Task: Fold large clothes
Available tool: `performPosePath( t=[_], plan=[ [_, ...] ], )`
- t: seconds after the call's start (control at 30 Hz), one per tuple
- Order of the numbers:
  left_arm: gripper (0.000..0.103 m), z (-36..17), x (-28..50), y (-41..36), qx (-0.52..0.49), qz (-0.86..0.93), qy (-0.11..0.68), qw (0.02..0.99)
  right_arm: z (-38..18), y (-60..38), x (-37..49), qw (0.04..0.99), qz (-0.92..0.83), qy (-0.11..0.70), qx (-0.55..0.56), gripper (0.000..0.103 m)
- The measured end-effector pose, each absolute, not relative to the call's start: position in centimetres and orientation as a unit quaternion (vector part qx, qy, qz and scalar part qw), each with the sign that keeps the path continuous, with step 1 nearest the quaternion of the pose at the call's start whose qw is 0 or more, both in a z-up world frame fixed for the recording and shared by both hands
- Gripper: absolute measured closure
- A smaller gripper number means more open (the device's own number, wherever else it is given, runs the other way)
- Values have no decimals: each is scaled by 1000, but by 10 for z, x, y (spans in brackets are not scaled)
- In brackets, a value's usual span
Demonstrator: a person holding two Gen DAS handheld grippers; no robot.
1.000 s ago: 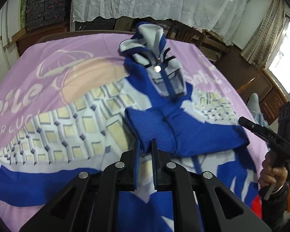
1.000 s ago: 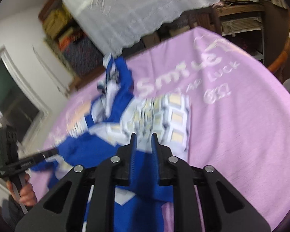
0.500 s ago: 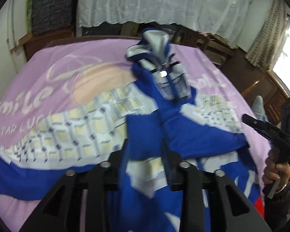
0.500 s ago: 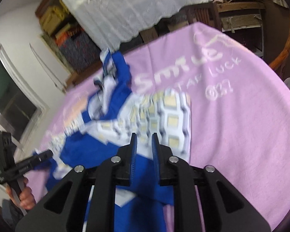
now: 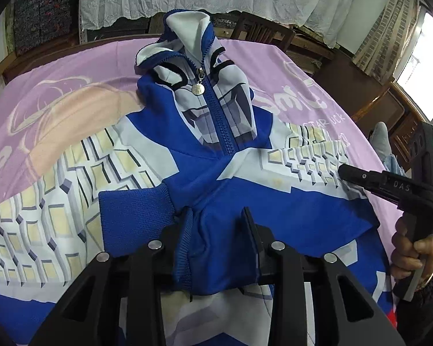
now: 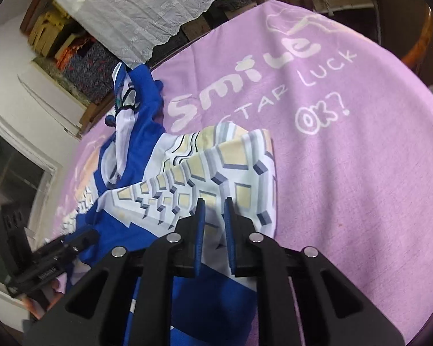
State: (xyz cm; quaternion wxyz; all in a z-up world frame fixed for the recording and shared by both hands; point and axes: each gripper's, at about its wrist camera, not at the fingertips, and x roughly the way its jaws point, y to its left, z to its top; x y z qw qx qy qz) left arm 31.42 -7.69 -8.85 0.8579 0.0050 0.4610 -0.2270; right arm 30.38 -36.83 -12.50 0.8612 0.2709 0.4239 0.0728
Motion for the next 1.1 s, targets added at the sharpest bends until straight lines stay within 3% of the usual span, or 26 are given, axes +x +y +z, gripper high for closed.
performPosePath(
  t=[0.2, 0.27, 0.33, 0.37, 0.47, 0.63, 1.1],
  plan=[
    [67, -75, 308, -52, -58, -232, 457, 857, -110, -372, 279, 875, 77, 389, 276, 83],
    [57, -71, 302, -40, -68, -218, 451, 863, -105, -370, 268, 876, 95, 379, 282, 74],
    [56, -76, 301, -32, -69, -205, 458, 862, -104, -363, 261, 877, 102, 384, 270, 61],
    [57, -82, 301, -29, -69, -197, 467, 859, -105, -359, 260, 876, 102, 391, 263, 59],
    [57, -82, 301, -22, -78, -186, 470, 859, -117, -349, 268, 864, 102, 427, 248, 59],
    [54, -71, 277, 6, -102, -166, 456, 868, -117, -352, 268, 867, 105, 417, 251, 58],
    [52, -68, 194, 189, -249, -18, 425, 870, -115, -367, 265, 867, 97, 397, 285, 56]
  ],
)
